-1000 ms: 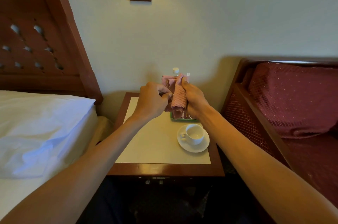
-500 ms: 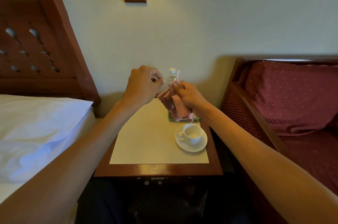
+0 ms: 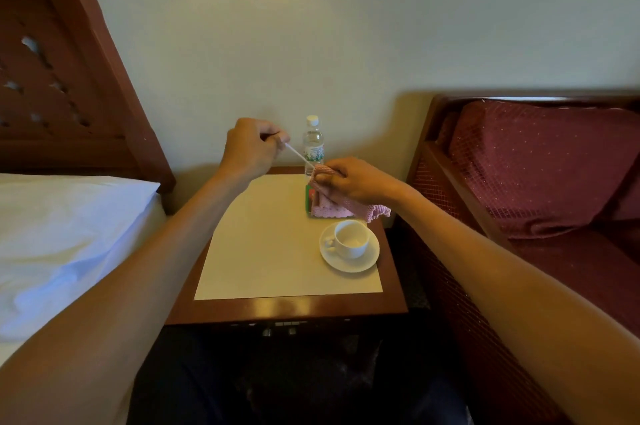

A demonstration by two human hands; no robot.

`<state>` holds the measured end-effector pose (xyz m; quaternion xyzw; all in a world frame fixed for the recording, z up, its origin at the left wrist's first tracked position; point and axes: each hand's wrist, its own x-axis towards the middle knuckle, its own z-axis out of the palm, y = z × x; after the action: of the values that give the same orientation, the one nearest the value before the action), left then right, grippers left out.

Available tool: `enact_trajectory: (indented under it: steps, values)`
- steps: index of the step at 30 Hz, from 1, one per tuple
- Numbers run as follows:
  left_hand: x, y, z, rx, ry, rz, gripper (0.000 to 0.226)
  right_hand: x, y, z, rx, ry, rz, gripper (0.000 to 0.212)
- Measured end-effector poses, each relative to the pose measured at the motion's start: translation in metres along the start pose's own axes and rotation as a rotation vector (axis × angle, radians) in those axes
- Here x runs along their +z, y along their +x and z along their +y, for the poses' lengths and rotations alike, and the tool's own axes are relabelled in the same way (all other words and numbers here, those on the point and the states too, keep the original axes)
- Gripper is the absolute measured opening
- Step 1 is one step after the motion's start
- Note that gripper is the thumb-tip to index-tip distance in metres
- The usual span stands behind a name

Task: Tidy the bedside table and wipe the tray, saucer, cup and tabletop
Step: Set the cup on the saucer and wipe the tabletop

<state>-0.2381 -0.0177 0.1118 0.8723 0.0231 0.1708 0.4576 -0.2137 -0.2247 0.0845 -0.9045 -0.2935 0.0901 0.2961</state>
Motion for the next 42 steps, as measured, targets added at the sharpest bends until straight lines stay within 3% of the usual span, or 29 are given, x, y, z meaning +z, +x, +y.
enact_trajectory:
  steps: [5,9,11,13,19,24,29,42]
  values:
    - [0.01,-0.005,0.001,0.166,0.412,-0.255,0.018,-0.002,-0.004,0.012,0.006,-0.133,-0.05,0.026]
    - [0.034,-0.018,0.005,0.293,0.743,-0.207,0.012,0.002,-0.01,0.017,0.045,-0.155,-0.099,0.031]
    - [0.046,-0.024,0.003,0.432,0.785,-0.194,0.01,0.004,-0.015,0.024,0.051,-0.138,-0.119,0.031]
    - [0.055,-0.029,0.0,0.512,0.676,-0.247,0.012,0.002,-0.024,0.036,0.068,-0.113,-0.124,0.03]
    - [0.094,-0.045,-0.015,0.333,0.479,-0.234,0.015,-0.01,-0.06,0.083,0.173,-0.133,-0.081,0.029]
    - [0.138,-0.079,-0.034,0.195,0.37,-0.341,0.014,-0.008,-0.082,0.116,0.267,-0.065,0.039,0.029]
    - [0.176,-0.114,-0.056,0.066,0.438,-0.365,0.019,0.002,-0.087,0.132,0.31,0.021,0.168,0.026]
    - [0.211,-0.115,-0.095,-0.081,0.553,-0.388,0.017,0.019,-0.09,0.15,0.281,0.173,0.158,0.032]
